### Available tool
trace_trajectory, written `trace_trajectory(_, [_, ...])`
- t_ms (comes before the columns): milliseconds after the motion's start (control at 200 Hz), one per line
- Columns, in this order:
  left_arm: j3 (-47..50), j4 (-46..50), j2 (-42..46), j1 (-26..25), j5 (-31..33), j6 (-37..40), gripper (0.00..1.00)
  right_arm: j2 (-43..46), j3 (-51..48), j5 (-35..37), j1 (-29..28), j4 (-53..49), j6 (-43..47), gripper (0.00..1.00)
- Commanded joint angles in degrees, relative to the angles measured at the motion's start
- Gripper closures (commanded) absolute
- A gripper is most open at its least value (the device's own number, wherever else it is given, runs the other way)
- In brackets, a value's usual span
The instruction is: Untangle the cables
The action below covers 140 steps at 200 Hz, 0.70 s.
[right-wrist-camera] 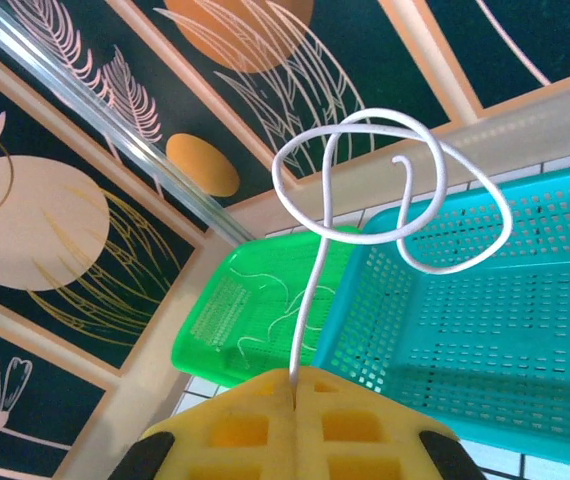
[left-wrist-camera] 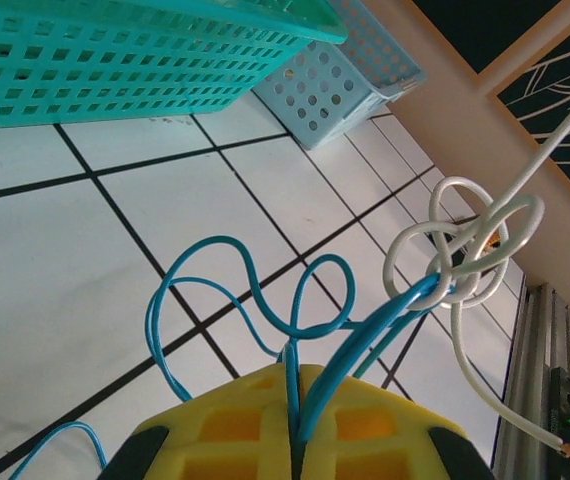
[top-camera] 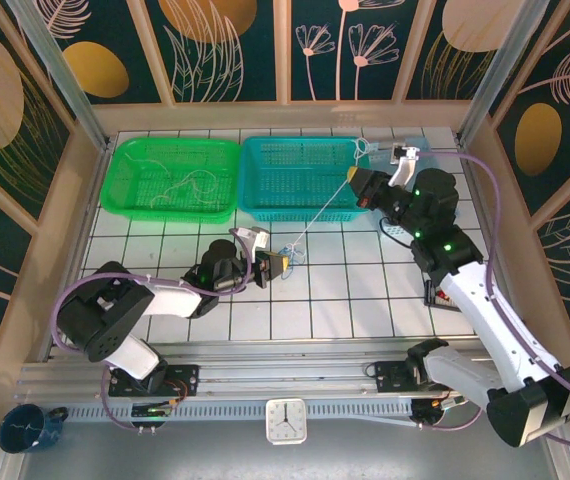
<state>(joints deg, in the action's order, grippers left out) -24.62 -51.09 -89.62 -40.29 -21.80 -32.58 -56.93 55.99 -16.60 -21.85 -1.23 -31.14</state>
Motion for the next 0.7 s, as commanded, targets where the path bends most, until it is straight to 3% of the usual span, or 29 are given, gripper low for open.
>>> trace_trajectory(0, [1.74, 2.30, -1.68, -0.12, 1.24, -0.21, 1.00, 2.43, 3.33, 2.03, 2.95, 4.29, 1.29, 1.00])
trace_trajectory(310, [1.29, 2.74, -1.87, -0.13, 1.30, -0.33, 1.00, -1.32, 1.43, -7.00, 3.82, 6.29, -0.15, 1.00])
trace_trajectory(345, [1.24, 2.84, -1.87, -0.11, 1.18, -0.39, 0.89, -1.75, 0.65, -8.15, 3.48, 7.03, -0.36, 1.00])
trace_trajectory(380, [1.02, 3.14, -1.87, -0.09, 1.15, -0.38, 0.67, -2.13, -0.12, -9.04, 3.01, 7.80, -0.50, 1.00])
trace_trajectory(410, [0.72, 3.65, -1.88, -0.06, 1.10, -0.34, 0.58, -2.35, -0.83, -9.74, 2.56, 8.45, -0.43, 1.00])
trace_trajectory(696, [0.04, 7.57, 0.94, -0.13, 1.81, 0.89, 0.33, -2.75, -4.29, -14.29, 0.05, 9.91, 3.66, 1.00])
